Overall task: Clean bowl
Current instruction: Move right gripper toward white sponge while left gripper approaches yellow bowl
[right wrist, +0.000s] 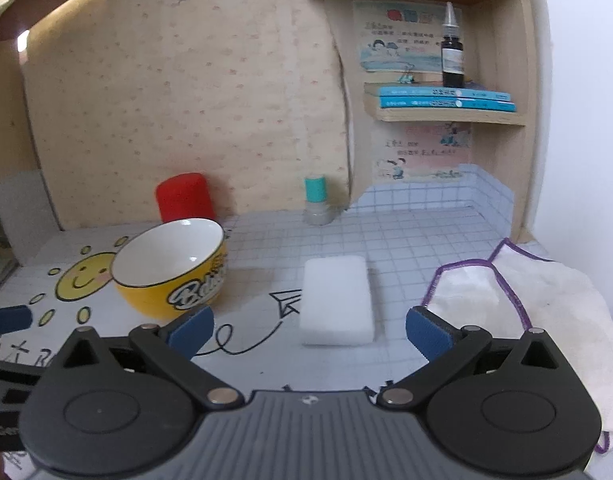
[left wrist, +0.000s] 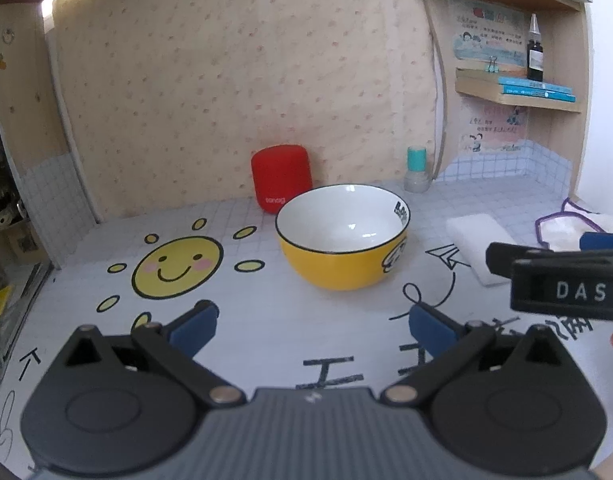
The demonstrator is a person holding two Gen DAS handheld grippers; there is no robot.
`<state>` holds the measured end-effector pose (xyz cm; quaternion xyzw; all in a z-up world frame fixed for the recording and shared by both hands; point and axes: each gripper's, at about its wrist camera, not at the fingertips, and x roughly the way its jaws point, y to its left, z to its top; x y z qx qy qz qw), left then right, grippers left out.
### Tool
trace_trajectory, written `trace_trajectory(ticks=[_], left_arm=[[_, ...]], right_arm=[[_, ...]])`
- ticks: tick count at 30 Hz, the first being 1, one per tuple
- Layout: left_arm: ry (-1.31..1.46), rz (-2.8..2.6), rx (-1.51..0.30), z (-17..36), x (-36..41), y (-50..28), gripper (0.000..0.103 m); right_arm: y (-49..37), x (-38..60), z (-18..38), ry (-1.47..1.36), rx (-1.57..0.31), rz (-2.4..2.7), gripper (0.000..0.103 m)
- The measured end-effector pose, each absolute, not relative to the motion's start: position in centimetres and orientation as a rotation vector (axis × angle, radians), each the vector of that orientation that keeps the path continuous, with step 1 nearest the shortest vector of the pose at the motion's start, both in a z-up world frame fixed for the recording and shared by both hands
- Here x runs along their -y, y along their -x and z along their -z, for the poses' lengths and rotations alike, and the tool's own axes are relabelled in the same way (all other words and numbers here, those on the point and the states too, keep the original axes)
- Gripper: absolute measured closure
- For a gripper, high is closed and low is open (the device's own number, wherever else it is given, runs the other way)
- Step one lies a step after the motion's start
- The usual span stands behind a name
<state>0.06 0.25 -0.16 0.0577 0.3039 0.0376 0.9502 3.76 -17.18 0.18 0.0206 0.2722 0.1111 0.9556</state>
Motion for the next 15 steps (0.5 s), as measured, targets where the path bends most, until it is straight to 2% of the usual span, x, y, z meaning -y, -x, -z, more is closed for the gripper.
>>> trace_trajectory(ticks=[6, 11, 15], left_arm=[[-0.113, -0.078, -0.621, 0.1, -0.2, 0.1, 0.000], [-0.106, -0.077, -0.618, -0.1, -0.3, 0.3, 0.000], [-0.092, -0.076, -0.620, -0.1, -0.6, 0.4, 0.000]], right_arm=[[-3.2, 16.1, -0.4, 0.034, -0.517, -0.211, 0.000], [-2.4, 16.8, -0.3, -0.038, -0.442, -0.238, 0.000], [-2.7, 17.2, -0.5, -0.050, -0.453, -0.229, 0.000]])
